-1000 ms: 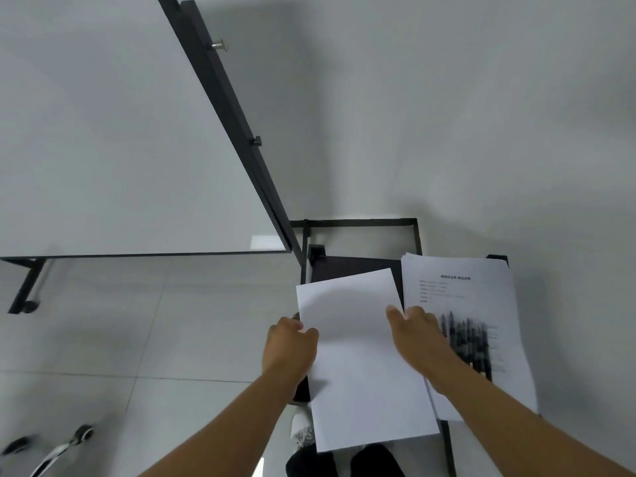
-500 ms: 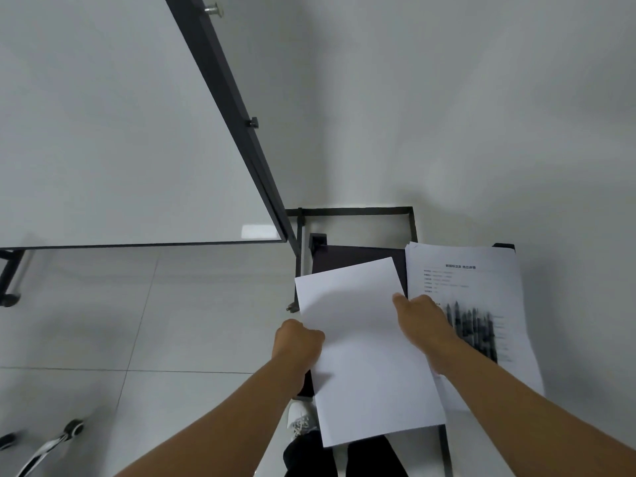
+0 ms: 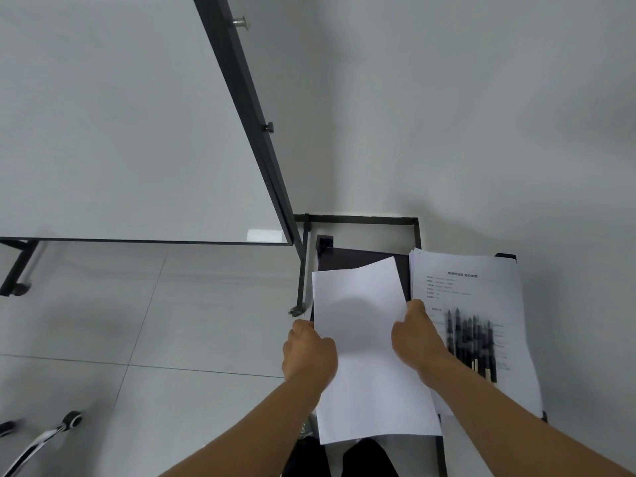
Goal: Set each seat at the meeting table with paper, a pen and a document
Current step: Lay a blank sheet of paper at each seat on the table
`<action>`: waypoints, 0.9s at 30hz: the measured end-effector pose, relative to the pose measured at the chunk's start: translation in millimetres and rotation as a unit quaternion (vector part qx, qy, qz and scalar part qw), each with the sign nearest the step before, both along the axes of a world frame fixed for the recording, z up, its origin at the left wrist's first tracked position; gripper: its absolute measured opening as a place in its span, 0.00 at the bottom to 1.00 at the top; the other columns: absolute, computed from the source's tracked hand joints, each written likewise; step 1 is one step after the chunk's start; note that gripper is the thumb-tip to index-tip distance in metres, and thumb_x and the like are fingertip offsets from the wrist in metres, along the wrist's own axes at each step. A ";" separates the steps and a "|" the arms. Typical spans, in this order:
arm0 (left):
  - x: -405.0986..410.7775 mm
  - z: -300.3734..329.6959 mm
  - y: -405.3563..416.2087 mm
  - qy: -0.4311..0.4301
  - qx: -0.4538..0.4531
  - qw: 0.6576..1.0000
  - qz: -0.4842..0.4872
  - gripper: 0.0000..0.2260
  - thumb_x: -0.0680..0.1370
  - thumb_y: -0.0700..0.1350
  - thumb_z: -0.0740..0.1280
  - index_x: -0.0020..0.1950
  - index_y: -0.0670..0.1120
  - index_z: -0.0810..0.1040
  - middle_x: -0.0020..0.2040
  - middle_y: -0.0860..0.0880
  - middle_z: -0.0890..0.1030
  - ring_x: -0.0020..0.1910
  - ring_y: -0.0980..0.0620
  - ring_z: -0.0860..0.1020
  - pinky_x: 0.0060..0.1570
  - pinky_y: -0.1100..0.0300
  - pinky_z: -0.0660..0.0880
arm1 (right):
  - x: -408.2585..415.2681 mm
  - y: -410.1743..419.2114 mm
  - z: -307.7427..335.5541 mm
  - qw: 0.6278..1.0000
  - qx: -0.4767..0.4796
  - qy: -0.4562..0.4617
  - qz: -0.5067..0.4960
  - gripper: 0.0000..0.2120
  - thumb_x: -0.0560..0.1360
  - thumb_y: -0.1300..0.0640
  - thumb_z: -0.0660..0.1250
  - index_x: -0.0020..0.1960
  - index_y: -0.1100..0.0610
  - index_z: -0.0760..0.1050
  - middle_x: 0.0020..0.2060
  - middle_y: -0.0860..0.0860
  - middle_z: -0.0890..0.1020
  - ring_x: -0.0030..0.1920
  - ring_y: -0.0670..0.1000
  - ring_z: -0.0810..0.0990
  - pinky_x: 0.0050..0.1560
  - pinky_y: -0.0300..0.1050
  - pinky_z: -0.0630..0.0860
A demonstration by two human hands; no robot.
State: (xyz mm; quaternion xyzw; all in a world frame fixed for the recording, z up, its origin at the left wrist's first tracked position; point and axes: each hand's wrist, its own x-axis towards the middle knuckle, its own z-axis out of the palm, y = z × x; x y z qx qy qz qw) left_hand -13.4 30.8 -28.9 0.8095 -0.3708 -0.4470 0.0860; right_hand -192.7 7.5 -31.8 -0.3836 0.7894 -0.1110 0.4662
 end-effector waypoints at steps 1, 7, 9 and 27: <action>-2.6 2.6 2.2 -0.007 0.000 1.000 -0.016 0.10 0.82 0.40 0.64 0.59 0.49 0.68 0.57 0.49 0.79 0.57 0.43 0.80 0.61 0.43 0.80 | -0.5 0.1 0.4 1.000 -0.006 0.002 0.004 0.10 0.83 0.67 0.56 0.58 0.54 0.59 0.46 0.54 0.72 0.45 0.54 0.74 0.39 0.44 0.71; -11.4 13.4 8.3 0.046 -0.023 0.999 0.018 0.15 0.83 0.36 0.61 0.69 0.46 0.65 0.56 0.46 0.79 0.57 0.40 0.82 0.61 0.42 0.82 | 0.7 -0.4 23.9 0.996 -0.067 0.021 0.060 0.09 0.83 0.67 0.57 0.61 0.59 0.66 0.50 0.56 0.75 0.47 0.53 0.75 0.47 0.51 0.79; -9.9 23.3 8.4 0.090 -0.039 0.993 0.065 0.13 0.83 0.35 0.58 0.65 0.49 0.65 0.55 0.45 0.81 0.52 0.42 0.83 0.51 0.45 0.84 | 0.6 -3.9 35.4 0.993 -0.088 0.027 0.077 0.09 0.84 0.65 0.57 0.62 0.57 0.65 0.49 0.55 0.74 0.46 0.52 0.75 0.44 0.52 0.78; 84.8 168.0 6.0 0.203 -0.287 0.887 0.300 0.10 0.83 0.44 0.65 0.45 0.39 0.75 0.38 0.46 0.78 0.33 0.51 0.75 0.31 0.58 0.74 | 83.0 -65.3 175.7 0.946 -0.266 -0.127 0.133 0.09 0.83 0.61 0.59 0.59 0.49 0.71 0.50 0.52 0.82 0.40 0.52 0.78 0.36 0.49 0.75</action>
